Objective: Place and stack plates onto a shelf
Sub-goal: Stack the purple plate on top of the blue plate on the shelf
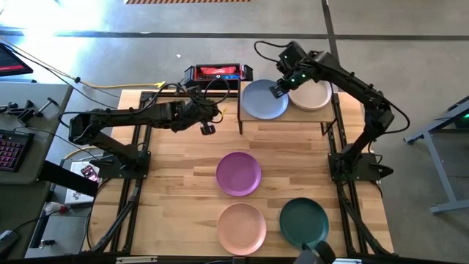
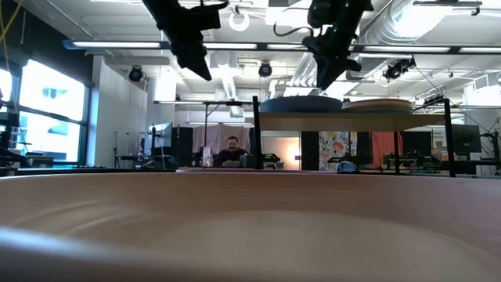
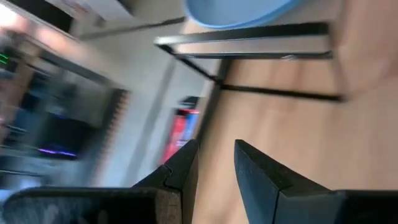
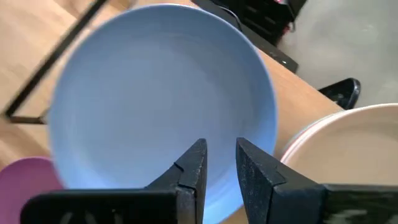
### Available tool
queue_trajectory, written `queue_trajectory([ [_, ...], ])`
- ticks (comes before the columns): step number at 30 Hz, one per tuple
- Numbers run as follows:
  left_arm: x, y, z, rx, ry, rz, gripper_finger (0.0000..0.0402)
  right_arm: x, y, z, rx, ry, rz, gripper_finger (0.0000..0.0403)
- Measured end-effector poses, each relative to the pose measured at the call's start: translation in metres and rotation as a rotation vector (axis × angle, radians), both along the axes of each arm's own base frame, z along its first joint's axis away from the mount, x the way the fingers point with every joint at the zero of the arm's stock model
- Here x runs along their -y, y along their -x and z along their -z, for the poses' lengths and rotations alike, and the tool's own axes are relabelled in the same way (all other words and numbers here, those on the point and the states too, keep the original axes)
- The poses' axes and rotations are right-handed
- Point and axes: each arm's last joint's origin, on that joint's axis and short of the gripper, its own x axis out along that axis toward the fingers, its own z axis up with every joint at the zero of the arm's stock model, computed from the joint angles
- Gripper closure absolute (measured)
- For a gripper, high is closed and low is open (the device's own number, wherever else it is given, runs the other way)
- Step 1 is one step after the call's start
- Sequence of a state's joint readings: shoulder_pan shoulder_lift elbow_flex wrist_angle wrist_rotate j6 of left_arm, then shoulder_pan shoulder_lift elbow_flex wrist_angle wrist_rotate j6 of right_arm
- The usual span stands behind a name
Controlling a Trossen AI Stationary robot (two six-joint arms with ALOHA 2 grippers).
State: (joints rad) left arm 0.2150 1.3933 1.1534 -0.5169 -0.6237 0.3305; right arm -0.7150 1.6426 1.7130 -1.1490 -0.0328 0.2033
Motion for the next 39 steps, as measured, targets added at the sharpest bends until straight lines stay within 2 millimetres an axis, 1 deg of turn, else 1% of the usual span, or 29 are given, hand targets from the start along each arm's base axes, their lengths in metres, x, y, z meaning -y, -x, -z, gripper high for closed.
queue_trajectory([
  [6, 0.006, -0.001, 0.005, 0.204, 0.333, -0.054, 0.0309, -0.016, 0.005, -0.015, 0.044, 0.025, -0.026, 0.0339],
  [10, 0.009, -0.004, 0.008, 0.298, 0.541, -0.078, 0.0309, -0.023, 0.004, -0.02, 0.057, 0.032, -0.046, 0.0339],
  [13, 0.01, -0.007, 0.016, 0.288, 0.626, -0.111, 0.0309, -0.026, 0.002, -0.02, 0.057, 0.031, -0.056, 0.0339],
  [18, 0.011, -0.016, 0.038, 0.212, 0.79, -0.149, 0.0309, -0.03, -0.001, -0.019, 0.057, 0.03, -0.074, 0.0339],
  [20, 0.012, -0.019, 0.044, 0.196, 0.851, -0.142, 0.0309, -0.032, -0.002, -0.019, 0.051, 0.024, -0.08, 0.0339],
  [24, 0.012, -0.023, 0.051, 0.165, 0.95, -0.102, 0.031, -0.038, -0.004, -0.018, 0.042, -0.005, -0.066, 0.0339],
  [27, 0.011, -0.024, 0.054, 0.15, 0.989, -0.09, 0.0309, -0.044, -0.007, -0.018, 0.04, -0.018, -0.058, 0.0339],
  [30, 0.008, -0.023, 0.054, 0.151, 0.993, -0.089, 0.0309, -0.049, -0.01, -0.018, 0.048, -0.033, -0.05, 0.0339],
  [35, 0.005, -0.021, 0.055, 0.154, 1.012, -0.138, 0.0309, -0.06, -0.017, -0.018, 0.065, -0.064, -0.026, 0.0339],
  [39, 0.005, -0.025, 0.065, 0.121, 1.028, -0.177, 0.0309, -0.07, -0.022, -0.018, 0.073, -0.079, -0.034, 0.0339],
])
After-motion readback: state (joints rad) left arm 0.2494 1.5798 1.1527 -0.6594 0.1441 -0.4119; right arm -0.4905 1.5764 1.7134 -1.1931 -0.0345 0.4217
